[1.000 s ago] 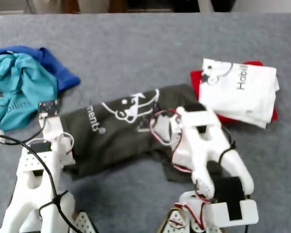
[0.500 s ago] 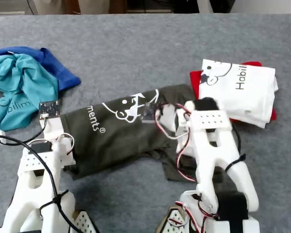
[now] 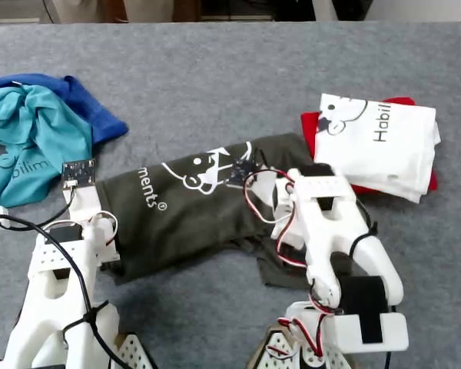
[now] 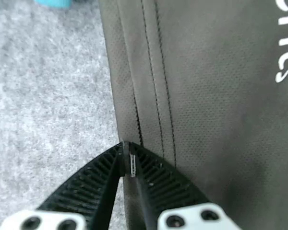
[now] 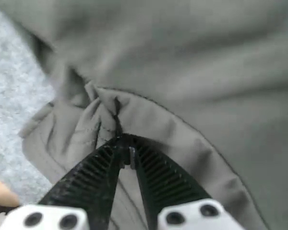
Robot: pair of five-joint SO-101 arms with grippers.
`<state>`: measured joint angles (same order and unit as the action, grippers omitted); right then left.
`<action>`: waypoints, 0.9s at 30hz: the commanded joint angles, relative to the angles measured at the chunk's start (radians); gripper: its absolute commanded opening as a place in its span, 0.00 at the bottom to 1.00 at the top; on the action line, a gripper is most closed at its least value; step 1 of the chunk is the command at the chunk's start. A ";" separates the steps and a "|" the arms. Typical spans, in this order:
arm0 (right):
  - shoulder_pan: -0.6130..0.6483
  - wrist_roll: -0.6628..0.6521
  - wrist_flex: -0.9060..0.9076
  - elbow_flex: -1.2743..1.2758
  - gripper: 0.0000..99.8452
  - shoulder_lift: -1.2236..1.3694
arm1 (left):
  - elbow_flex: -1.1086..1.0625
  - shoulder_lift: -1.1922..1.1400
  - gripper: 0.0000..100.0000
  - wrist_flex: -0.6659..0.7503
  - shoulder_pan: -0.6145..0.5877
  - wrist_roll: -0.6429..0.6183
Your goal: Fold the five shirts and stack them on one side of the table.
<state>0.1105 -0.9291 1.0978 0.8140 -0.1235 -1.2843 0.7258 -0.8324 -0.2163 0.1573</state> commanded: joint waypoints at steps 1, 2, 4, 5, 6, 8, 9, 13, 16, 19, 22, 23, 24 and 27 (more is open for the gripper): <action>0.002 0.012 0.071 0.002 0.00 0.005 | 0.006 0.022 0.02 0.014 -0.011 -0.005; 0.002 0.012 0.087 0.002 0.00 0.005 | 0.005 0.022 0.02 0.014 -0.011 -0.005; 0.013 0.012 0.114 0.004 0.00 0.005 | 0.005 0.022 0.02 0.014 -0.011 -0.005; 0.022 0.012 0.126 0.010 0.00 0.005 | 0.003 0.022 0.02 0.014 -0.011 -0.005; 0.033 0.012 0.138 0.019 0.00 0.005 | 0.003 0.022 0.02 0.014 -0.011 -0.006; 0.067 0.012 0.153 0.044 0.00 0.005 | 0.003 0.022 0.02 0.014 -0.011 -0.006; 0.085 0.011 0.157 0.059 0.00 0.005 | 0.003 0.022 0.02 0.014 -0.011 -0.006; 0.183 0.009 0.149 0.137 0.00 0.005 | 0.003 0.022 0.02 0.014 -0.011 -0.005; 0.237 0.011 0.106 0.173 0.00 0.005 | 0.003 0.022 0.02 0.014 -0.011 -0.005; 0.234 0.011 0.106 0.153 0.00 0.005 | 0.003 0.022 0.02 0.014 -0.011 -0.005; 0.234 0.009 0.164 0.113 0.00 -0.022 | 0.003 0.022 0.02 0.014 -0.011 -0.005; 0.234 0.009 0.183 0.101 0.00 -0.047 | 0.003 0.022 0.02 0.014 -0.011 -0.005; 0.232 0.008 0.196 0.090 0.00 -0.077 | 0.003 0.022 0.02 0.014 -0.011 -0.005; 0.232 0.008 0.238 0.062 0.00 -0.203 | 0.003 0.022 0.02 0.014 -0.011 -0.006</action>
<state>0.3284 -0.9275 1.2958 0.9275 -0.2125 -1.2843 0.7258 -0.8324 -0.2163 0.1573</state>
